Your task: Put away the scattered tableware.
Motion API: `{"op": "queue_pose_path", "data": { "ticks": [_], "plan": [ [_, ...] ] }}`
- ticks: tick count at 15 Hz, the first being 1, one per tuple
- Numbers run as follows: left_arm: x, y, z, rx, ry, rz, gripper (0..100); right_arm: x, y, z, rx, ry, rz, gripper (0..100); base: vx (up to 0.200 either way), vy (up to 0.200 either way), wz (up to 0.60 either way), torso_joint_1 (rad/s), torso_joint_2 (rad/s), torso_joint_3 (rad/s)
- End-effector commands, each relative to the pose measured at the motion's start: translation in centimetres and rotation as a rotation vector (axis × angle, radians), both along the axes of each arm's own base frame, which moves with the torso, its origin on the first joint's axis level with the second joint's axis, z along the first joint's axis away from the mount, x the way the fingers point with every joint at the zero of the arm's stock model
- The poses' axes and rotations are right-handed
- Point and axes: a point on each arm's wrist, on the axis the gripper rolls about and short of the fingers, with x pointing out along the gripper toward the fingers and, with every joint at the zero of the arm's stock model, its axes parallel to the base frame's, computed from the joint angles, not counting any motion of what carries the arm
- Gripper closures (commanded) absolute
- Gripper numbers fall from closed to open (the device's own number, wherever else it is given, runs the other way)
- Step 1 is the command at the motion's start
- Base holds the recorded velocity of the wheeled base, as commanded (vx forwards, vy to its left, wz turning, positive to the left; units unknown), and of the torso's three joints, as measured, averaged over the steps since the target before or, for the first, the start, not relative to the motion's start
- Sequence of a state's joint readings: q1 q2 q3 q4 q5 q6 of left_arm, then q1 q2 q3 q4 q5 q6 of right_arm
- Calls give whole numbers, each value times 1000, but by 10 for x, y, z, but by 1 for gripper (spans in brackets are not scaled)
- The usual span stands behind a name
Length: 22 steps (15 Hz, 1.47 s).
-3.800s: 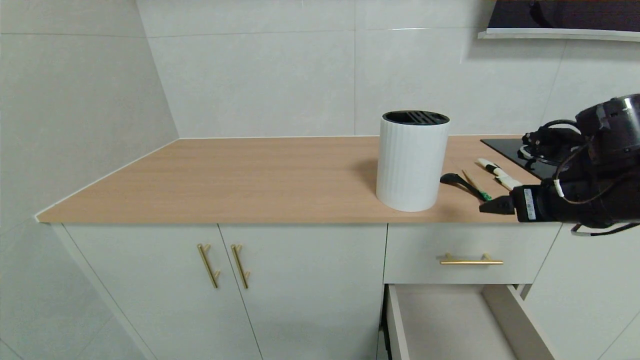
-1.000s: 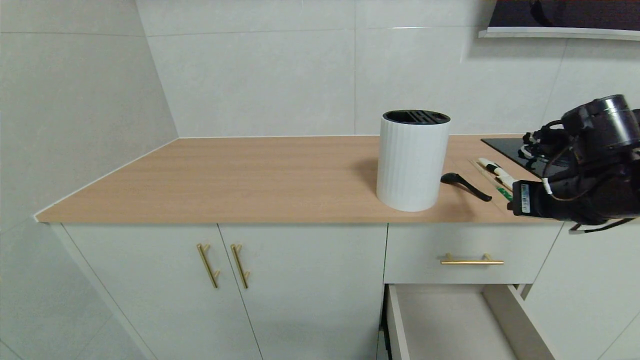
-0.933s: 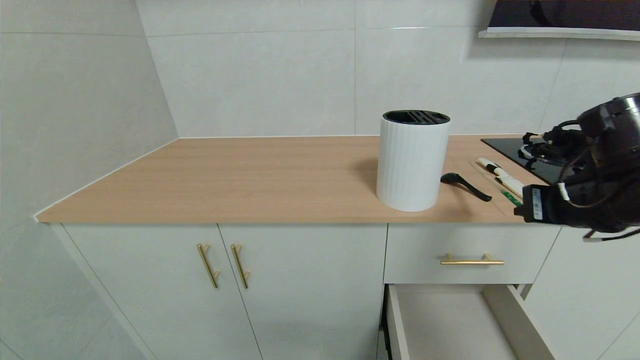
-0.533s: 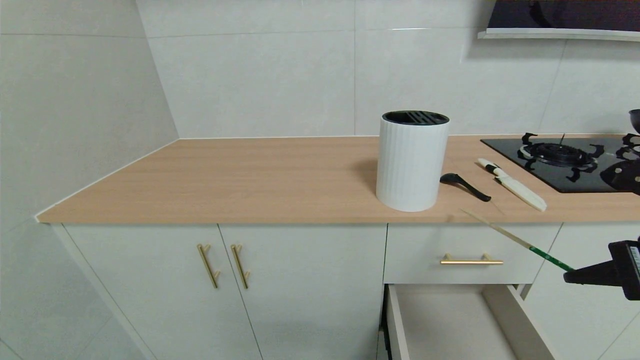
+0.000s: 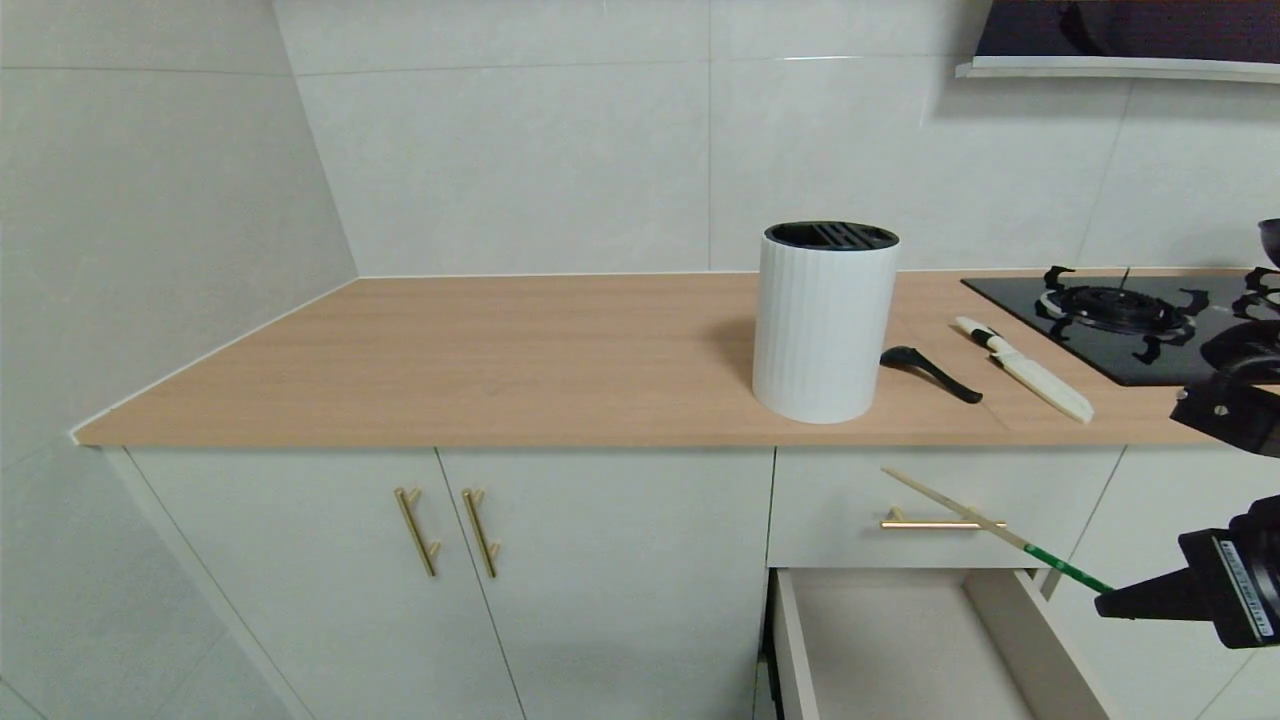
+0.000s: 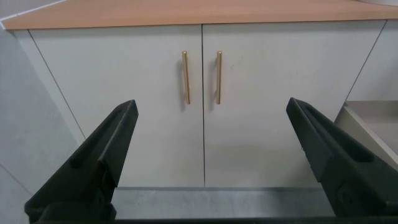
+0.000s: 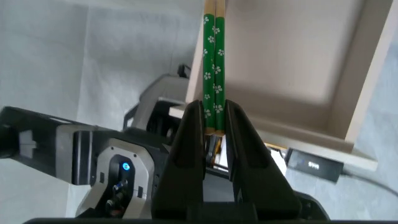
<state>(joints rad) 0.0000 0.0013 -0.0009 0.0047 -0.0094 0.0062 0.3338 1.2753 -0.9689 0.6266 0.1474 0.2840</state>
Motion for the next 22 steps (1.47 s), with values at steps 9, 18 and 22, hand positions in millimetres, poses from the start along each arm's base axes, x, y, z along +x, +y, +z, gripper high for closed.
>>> {"op": "queue_pose_path", "data": {
  "ticks": [9,18,22],
  "plan": [
    [0,0,0,0,-1,0,0,13,5,-24,-25,47,16,100,0,0,0,0,0,0],
    [0,0,0,0,1,0,0,15,6,-30,-41,62,36,100,0,0,0,-143,391,242],
    [0,0,0,0,-1,0,0,17,7,-33,-47,80,36,100,0,0,0,-135,455,315]
  ]
}}
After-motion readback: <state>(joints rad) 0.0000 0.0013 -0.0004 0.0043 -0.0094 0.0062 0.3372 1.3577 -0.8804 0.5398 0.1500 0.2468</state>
